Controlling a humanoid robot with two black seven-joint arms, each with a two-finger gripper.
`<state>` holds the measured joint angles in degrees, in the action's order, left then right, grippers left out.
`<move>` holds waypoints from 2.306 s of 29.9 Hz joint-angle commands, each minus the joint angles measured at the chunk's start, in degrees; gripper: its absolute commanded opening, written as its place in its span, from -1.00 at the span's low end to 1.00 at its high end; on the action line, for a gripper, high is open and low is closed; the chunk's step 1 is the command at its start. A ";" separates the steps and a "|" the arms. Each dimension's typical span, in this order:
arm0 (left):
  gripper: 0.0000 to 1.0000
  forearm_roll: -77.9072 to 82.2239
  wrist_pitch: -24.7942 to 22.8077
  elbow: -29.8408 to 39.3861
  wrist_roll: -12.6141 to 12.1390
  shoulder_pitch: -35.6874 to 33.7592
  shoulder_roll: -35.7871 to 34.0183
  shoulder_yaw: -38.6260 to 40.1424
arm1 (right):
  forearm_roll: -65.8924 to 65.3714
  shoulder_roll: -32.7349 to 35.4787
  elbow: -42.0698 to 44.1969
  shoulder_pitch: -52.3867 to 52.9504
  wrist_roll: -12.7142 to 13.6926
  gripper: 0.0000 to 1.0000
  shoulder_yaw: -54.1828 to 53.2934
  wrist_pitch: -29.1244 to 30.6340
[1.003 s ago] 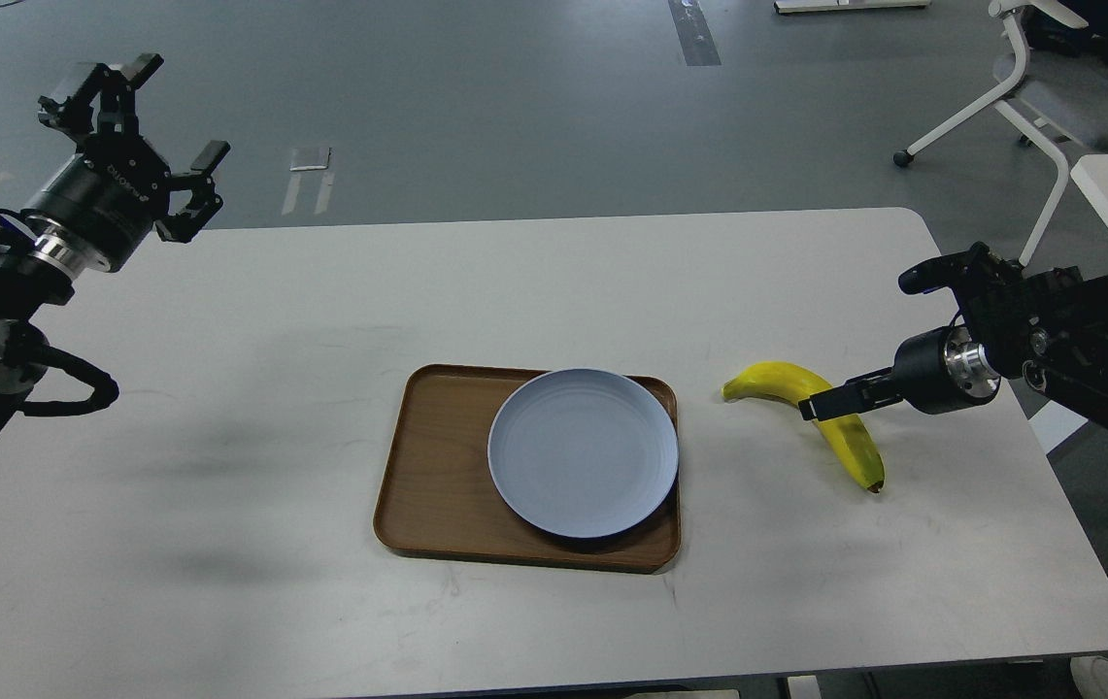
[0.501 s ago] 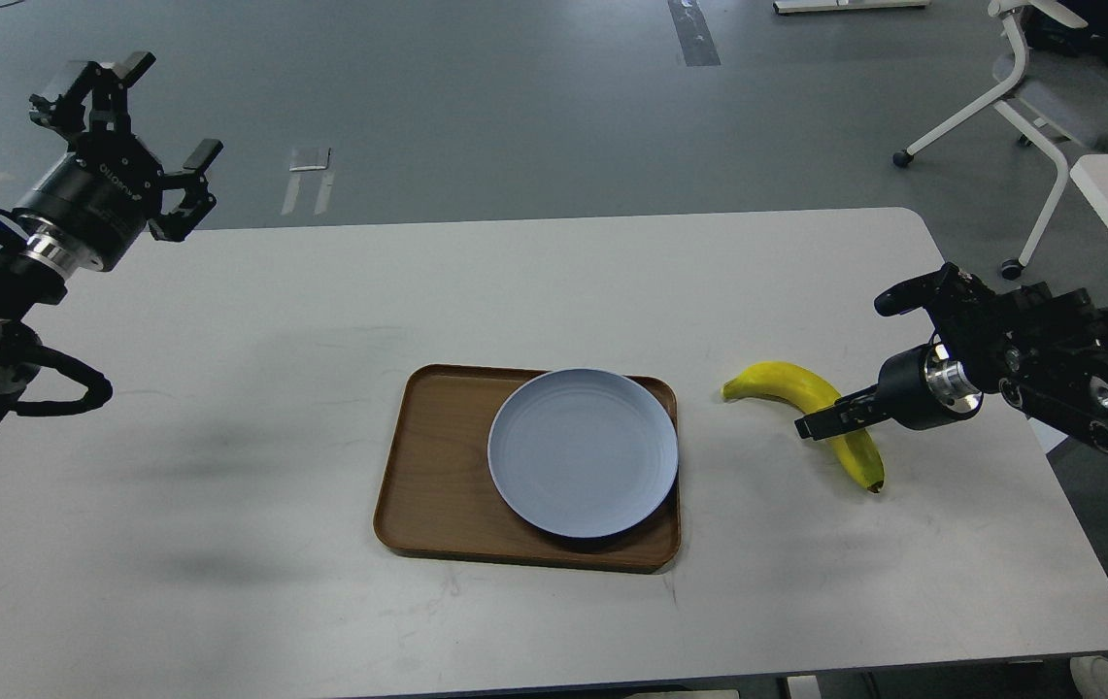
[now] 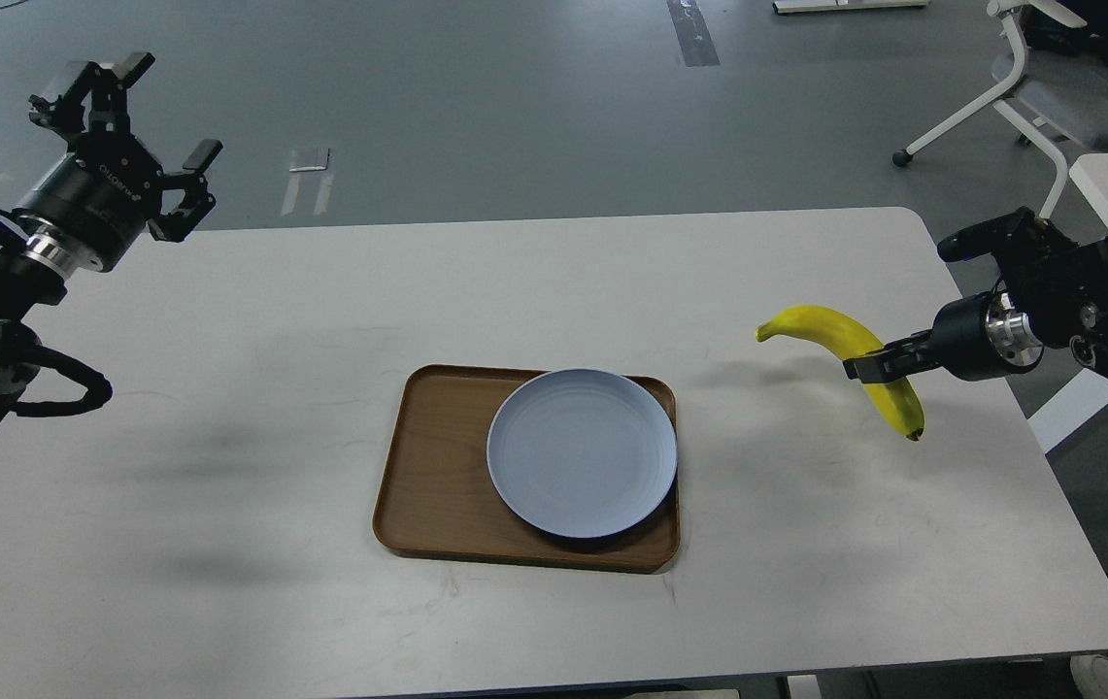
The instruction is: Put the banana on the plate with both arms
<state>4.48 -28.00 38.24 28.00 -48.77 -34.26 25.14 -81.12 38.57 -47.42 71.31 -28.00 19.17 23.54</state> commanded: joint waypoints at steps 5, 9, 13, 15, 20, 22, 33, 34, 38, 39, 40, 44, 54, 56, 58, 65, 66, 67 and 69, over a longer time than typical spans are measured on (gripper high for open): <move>0.96 0.00 0.00 0.00 0.00 -0.10 -0.19 0.00 | 0.70 0.19 -6.37 8.66 0.00 -1.00 0.07 0.63; 0.96 0.00 0.00 0.00 0.00 -0.10 -0.19 0.00 | 1.05 -5.50 -6.46 10.51 0.00 -1.00 0.42 0.89; 0.96 0.09 0.00 0.00 0.00 -0.27 0.07 -0.09 | 5.33 -13.75 -5.85 10.95 0.00 -1.00 4.63 0.89; 0.96 0.00 0.00 0.00 0.00 -0.45 0.25 -0.09 | 8.32 -17.19 -5.49 10.95 0.00 -1.00 6.92 0.89; 0.96 0.00 0.00 0.00 0.00 -0.45 0.60 -0.18 | 11.42 -22.47 -3.04 10.08 0.00 -1.00 10.88 0.80; 0.96 0.00 0.00 -0.09 0.00 -0.45 0.60 -0.18 | 11.51 -23.45 -2.59 9.55 0.00 -1.00 11.41 0.80; 0.96 0.09 0.00 -0.09 0.00 -0.54 0.60 -0.18 | 11.77 -28.89 1.10 7.35 0.00 -0.85 12.12 0.63; 0.96 0.09 0.00 -0.09 0.00 -0.54 0.60 -0.18 | 11.77 -29.16 1.36 7.18 0.00 -0.84 12.12 0.63; 0.96 0.09 0.00 -0.09 0.00 -0.54 0.60 -0.18 | 11.95 -30.48 2.24 7.09 0.00 -0.79 12.12 0.63; 0.96 0.09 0.00 -0.09 0.00 -0.54 0.60 -0.18 | 12.21 -30.92 2.42 7.09 0.00 -0.79 12.12 0.63; 0.96 0.09 0.00 -0.09 0.00 -0.54 0.60 -0.18 | 13.08 -31.62 2.85 6.91 0.00 -0.65 12.12 0.63; 0.96 0.09 0.00 -0.09 0.00 -0.63 0.60 -0.18 | 15.46 -33.20 3.30 6.47 0.00 -0.24 12.20 0.63; 0.96 0.00 0.00 -0.09 0.00 -0.89 0.33 0.00 | 15.46 -33.29 3.74 6.56 0.00 0.59 12.73 0.89; 0.96 0.09 0.00 -0.09 0.00 -0.89 0.33 0.00 | 15.46 -33.21 3.82 6.65 0.00 0.93 13.17 0.80; 0.96 0.00 0.00 -0.09 0.00 -0.89 0.33 0.00 | 15.46 -32.86 3.83 6.91 0.00 0.95 13.08 0.80; 0.96 0.09 0.00 -0.09 0.00 -0.89 0.16 0.00 | 20.37 -26.80 5.05 9.02 0.00 1.00 5.81 -0.16; 0.96 0.09 0.00 -0.09 0.00 -0.89 0.16 0.00 | 23.78 -24.88 5.67 8.85 0.00 1.00 2.05 -0.16; 0.96 0.09 0.00 -0.09 0.00 -0.89 0.16 0.00 | 27.55 -23.12 6.45 8.23 0.00 1.00 -1.82 -0.16; 0.96 0.09 0.00 -0.09 0.00 -0.89 0.33 0.00 | 33.44 -20.65 8.21 6.92 0.00 1.00 -7.27 -0.16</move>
<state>4.55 -28.00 38.15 28.00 -49.66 -34.09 25.14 -56.09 14.06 -41.42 79.92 -28.00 20.10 23.37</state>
